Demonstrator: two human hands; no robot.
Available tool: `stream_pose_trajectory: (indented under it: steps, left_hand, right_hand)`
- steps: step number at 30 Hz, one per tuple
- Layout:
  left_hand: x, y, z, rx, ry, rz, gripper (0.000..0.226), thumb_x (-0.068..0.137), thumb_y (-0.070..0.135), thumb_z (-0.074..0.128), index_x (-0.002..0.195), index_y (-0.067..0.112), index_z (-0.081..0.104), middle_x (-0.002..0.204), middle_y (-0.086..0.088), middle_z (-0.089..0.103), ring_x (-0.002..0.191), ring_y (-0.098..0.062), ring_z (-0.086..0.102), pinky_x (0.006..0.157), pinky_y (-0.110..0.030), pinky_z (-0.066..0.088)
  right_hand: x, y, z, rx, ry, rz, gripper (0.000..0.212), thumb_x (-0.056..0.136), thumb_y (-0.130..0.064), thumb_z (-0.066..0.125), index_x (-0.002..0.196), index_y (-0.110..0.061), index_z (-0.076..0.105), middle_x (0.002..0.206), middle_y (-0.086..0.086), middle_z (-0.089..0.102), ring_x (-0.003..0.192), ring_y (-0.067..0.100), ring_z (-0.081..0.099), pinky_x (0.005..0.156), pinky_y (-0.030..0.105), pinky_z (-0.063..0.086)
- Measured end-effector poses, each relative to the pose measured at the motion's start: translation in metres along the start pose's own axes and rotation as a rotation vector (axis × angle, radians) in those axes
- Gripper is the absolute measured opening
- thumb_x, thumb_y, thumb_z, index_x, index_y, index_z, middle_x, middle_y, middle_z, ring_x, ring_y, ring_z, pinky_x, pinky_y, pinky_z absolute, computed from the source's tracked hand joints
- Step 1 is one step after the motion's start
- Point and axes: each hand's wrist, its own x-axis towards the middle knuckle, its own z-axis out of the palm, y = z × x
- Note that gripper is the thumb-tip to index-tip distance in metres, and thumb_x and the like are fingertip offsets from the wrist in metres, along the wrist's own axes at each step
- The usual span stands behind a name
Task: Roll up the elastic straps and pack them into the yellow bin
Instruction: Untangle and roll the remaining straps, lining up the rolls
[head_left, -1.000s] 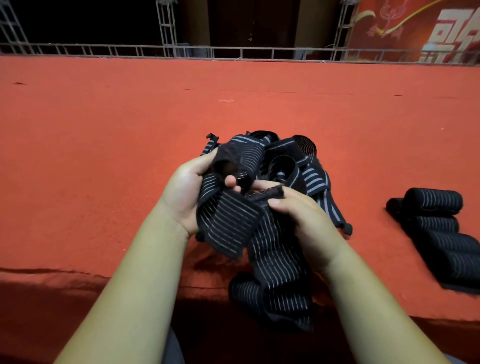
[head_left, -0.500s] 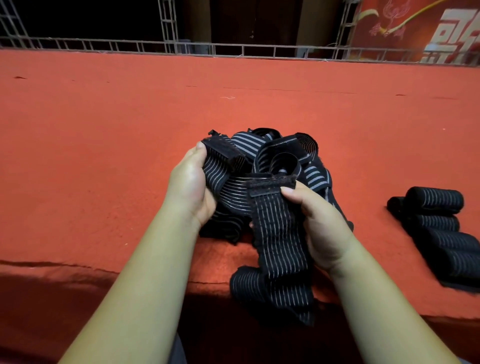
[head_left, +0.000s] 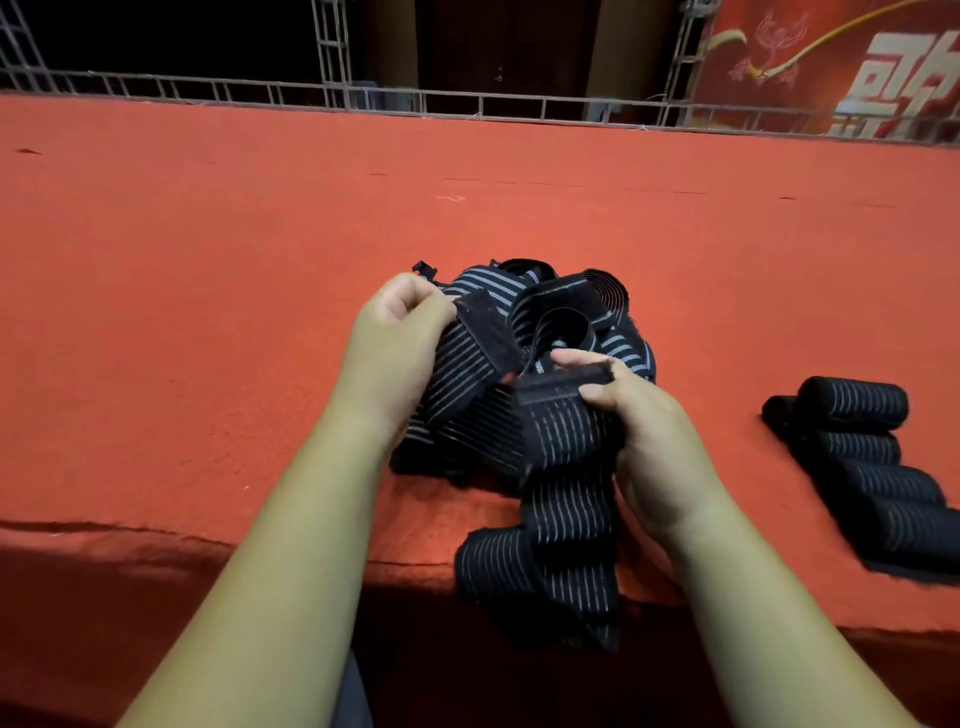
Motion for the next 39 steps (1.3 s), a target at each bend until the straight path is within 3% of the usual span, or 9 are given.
stream_pose_trajectory:
  steps: [6, 11, 14, 20, 24, 27, 30, 35, 39]
  left_hand:
    - [-0.013, 0.003, 0.01, -0.067, -0.276, -0.049, 0.01, 0.098, -0.003, 0.054, 0.091, 0.003, 0.053, 0.123, -0.007, 0.081, 0.12, -0.045, 0.072, 0.099, -0.059, 0.057]
    - [-0.02, 0.005, 0.011, -0.076, -0.474, -0.093, 0.019, 0.1, -0.007, 0.057, 0.087, 0.007, 0.058, 0.121, -0.013, 0.08, 0.108, -0.028, 0.077, 0.085, -0.037, 0.059]
    - [-0.023, 0.007, 0.009, -0.055, -0.583, -0.138, 0.02, 0.101, -0.011, 0.053, 0.089, 0.003, 0.058, 0.121, -0.014, 0.08, 0.108, -0.027, 0.078, 0.086, -0.034, 0.06]
    - [-0.024, 0.014, -0.001, 0.012, -0.724, -0.273, 0.018, 0.106, 0.0, 0.059, 0.103, 0.002, 0.076, 0.112, -0.015, 0.082, 0.108, -0.021, 0.078, 0.097, -0.028, 0.062]
    - [-0.01, 0.004, -0.016, 0.21, -0.488, -0.215, 0.013, 0.103, 0.001, 0.061, 0.103, 0.01, 0.072, 0.102, -0.009, 0.081, 0.087, -0.02, 0.075, 0.087, -0.038, 0.06]
    - [0.001, -0.01, -0.025, 0.549, -0.404, -0.001, 0.055, 0.092, 0.004, 0.077, 0.136, 0.032, 0.06, 0.121, 0.007, 0.066, 0.089, -0.009, 0.063, 0.086, -0.032, 0.055]
    - [0.0, -0.019, -0.025, 0.824, -0.526, 0.095, 0.086, 0.086, 0.014, 0.085, 0.151, 0.055, 0.048, 0.134, 0.018, 0.051, 0.102, 0.002, 0.054, 0.088, -0.017, 0.044]
    - [0.002, -0.032, -0.025, 0.879, -0.406, 0.088, 0.04, 0.083, 0.03, 0.092, 0.113, 0.038, 0.067, 0.114, 0.013, 0.063, 0.102, -0.005, 0.061, 0.088, -0.031, 0.047]
    - [0.004, -0.038, -0.028, 0.891, -0.299, -0.013, 0.033, 0.081, 0.034, 0.094, 0.09, 0.029, 0.062, 0.093, 0.009, 0.071, 0.086, -0.008, 0.067, 0.069, -0.027, 0.048]
  right_hand:
    - [-0.005, -0.002, 0.009, 0.225, -0.084, 0.142, 0.033, 0.113, -0.025, 0.051, 0.138, -0.015, 0.071, 0.134, 0.015, 0.075, 0.126, 0.032, 0.072, 0.102, 0.048, 0.059]
    - [-0.002, -0.006, 0.008, 0.386, -0.065, 0.189, 0.041, 0.112, -0.03, 0.05, 0.146, -0.011, 0.064, 0.137, 0.016, 0.074, 0.122, 0.027, 0.074, 0.094, 0.045, 0.064]
    - [-0.002, -0.005, 0.007, 0.514, -0.082, 0.243, 0.06, 0.107, -0.04, 0.051, 0.152, 0.0, 0.056, 0.147, 0.026, 0.065, 0.137, 0.038, 0.064, 0.111, 0.056, 0.056]
    - [0.001, 0.009, 0.009, 0.557, -0.048, 0.318, 0.055, 0.106, -0.031, 0.058, 0.152, -0.002, 0.056, 0.145, 0.03, 0.064, 0.132, 0.044, 0.066, 0.097, 0.053, 0.062]
    - [0.001, 0.002, 0.011, 0.529, -0.132, 0.357, 0.044, 0.101, -0.023, 0.062, 0.13, 0.009, 0.07, 0.123, 0.03, 0.064, 0.11, 0.037, 0.064, 0.106, 0.045, 0.049]
    - [0.001, -0.004, 0.01, 0.568, -0.169, 0.371, 0.016, 0.086, -0.022, 0.067, 0.075, -0.014, 0.075, 0.071, 0.0, 0.051, 0.061, 0.009, 0.039, 0.07, 0.027, 0.023]
    - [-0.001, -0.005, 0.01, 0.4, -0.129, 0.347, 0.025, 0.085, -0.025, 0.062, 0.068, -0.015, 0.078, 0.065, 0.004, 0.061, 0.055, 0.016, 0.048, 0.055, 0.027, 0.036]
    - [-0.006, -0.012, 0.013, 0.229, -0.148, 0.398, 0.034, 0.101, -0.023, 0.056, 0.081, -0.01, 0.081, 0.07, 0.009, 0.064, 0.051, 0.018, 0.055, 0.046, 0.022, 0.045]
    - [-0.007, -0.009, 0.013, 0.133, -0.167, 0.419, 0.045, 0.103, -0.026, 0.054, 0.067, -0.015, 0.079, 0.061, 0.004, 0.063, 0.047, 0.016, 0.054, 0.047, 0.024, 0.044]
